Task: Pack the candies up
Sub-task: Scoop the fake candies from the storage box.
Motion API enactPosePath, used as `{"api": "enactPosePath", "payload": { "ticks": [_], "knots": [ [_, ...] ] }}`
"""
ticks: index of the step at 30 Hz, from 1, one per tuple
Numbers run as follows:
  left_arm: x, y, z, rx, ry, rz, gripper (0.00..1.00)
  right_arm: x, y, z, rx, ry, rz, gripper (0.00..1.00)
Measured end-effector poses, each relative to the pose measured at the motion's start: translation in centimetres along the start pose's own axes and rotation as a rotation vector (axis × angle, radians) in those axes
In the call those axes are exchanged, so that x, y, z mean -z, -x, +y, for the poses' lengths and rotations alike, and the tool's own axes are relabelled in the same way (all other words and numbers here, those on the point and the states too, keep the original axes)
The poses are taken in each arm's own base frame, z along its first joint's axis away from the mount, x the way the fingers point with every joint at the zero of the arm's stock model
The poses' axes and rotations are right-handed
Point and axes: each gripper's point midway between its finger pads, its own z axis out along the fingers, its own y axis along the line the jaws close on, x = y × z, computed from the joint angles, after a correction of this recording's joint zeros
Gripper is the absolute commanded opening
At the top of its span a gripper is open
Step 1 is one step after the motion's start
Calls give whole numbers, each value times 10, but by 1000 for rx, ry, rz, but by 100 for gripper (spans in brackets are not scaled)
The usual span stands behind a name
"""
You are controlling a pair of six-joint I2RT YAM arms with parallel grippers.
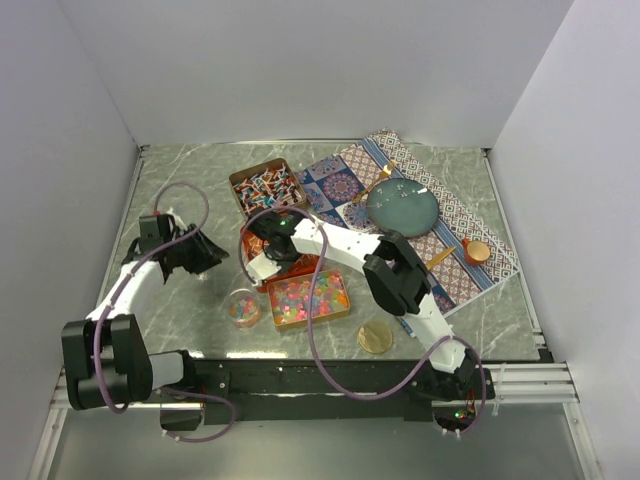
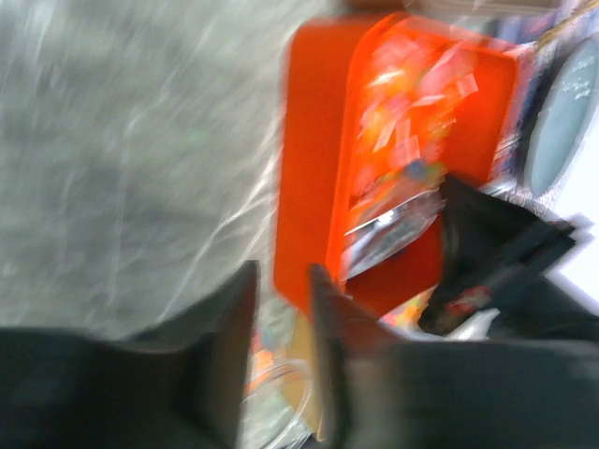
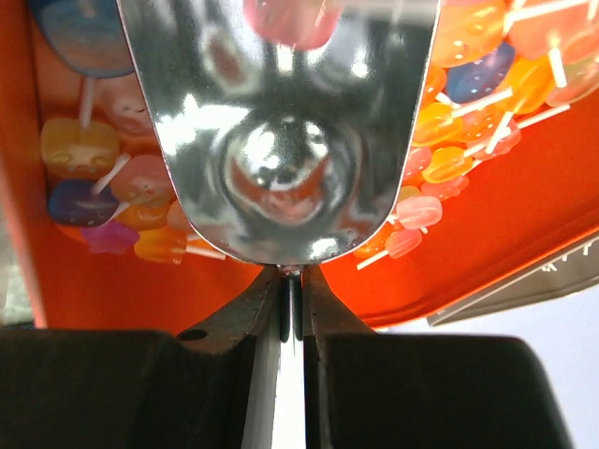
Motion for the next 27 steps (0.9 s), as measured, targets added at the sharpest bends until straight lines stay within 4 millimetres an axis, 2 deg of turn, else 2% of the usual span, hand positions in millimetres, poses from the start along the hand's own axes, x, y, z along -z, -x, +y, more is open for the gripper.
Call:
{"api": "enactPosePath", "payload": {
  "ticks": [4, 6, 10, 15, 19, 23, 27],
  "knots": [
    [-6, -28, 25, 55, 53, 59, 16, -3, 3, -1, -49, -4, -52, 0],
    [-7, -33, 29, 64, 63, 72, 18, -5, 2, -1, -74, -1, -82, 0],
    [-11, -26, 28, 59, 70, 75, 19, -9, 0, 0, -124, 6, -142, 0],
    [-18, -9, 21, 42, 65, 64, 19, -8, -4, 4, -163, 11, -231, 0],
    [-20, -5, 20, 32, 65, 63, 20, 4, -10, 13, -197, 12, -306, 0],
    [-21, -3, 22, 16, 75, 63, 20, 22, -20, 8, -246, -15, -384, 0],
    [-20, 4, 20, -3, 76, 48, 24, 26, -29, 7, -289, -23, -407, 0]
  ]
}}
